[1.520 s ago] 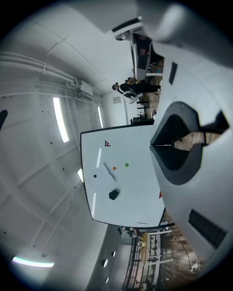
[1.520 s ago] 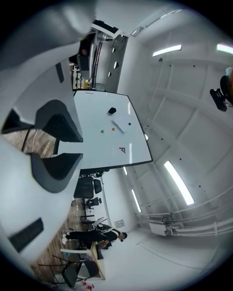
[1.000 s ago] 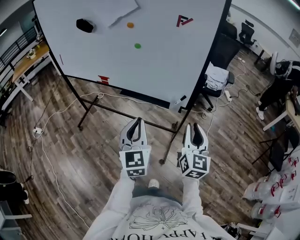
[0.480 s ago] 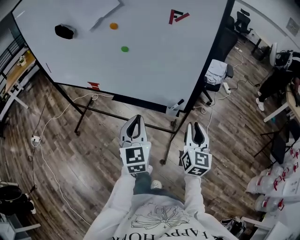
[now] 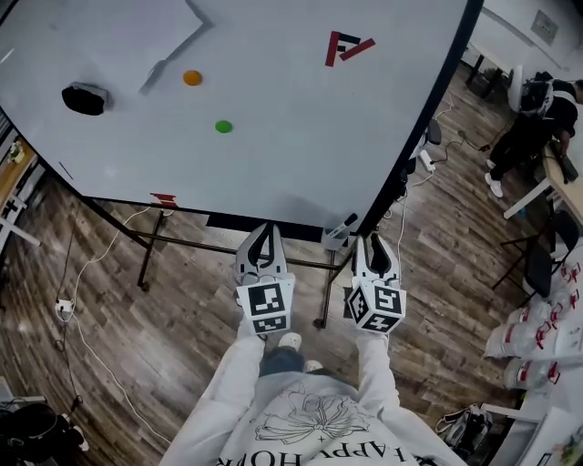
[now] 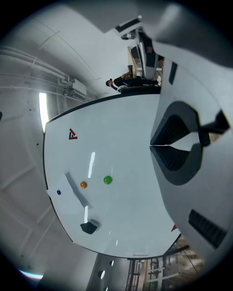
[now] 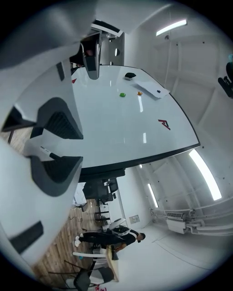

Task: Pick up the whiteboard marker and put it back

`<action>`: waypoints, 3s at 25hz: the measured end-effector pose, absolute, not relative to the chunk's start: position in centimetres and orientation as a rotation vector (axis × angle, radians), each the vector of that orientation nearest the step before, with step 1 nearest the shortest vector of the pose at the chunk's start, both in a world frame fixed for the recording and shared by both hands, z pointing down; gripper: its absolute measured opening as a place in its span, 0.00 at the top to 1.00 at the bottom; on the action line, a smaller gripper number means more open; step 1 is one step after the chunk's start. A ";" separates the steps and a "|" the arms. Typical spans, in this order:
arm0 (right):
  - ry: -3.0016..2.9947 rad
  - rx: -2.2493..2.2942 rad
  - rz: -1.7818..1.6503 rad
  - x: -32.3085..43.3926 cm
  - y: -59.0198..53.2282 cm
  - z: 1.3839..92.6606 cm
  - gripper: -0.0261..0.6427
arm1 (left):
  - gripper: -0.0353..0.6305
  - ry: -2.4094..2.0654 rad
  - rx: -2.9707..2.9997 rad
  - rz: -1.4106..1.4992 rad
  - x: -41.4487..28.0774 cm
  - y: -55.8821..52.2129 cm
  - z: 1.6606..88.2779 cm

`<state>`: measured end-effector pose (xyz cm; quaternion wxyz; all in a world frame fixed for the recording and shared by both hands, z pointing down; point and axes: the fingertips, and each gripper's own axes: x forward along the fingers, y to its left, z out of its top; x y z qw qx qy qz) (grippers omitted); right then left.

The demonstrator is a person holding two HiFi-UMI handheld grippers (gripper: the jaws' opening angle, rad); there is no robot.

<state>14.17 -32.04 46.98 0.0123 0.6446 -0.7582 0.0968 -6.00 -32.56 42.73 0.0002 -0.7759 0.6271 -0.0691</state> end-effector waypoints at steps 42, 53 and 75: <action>-2.189 1.912 0.741 13.8 -42.6 59.3 0.80 | 0.94 1.898 -2.610 -0.416 -3.5 -39.6 51.8; -2.237 1.914 0.687 13.1 -42.5 58.4 0.86 | 0.94 1.940 -2.601 -0.407 -4.5 -39.4 51.8; -2.371 1.929 0.343 13.0 -39.6 47.6 0.86 | 0.94 1.954 -2.560 -0.277 -3.7 -38.7 47.2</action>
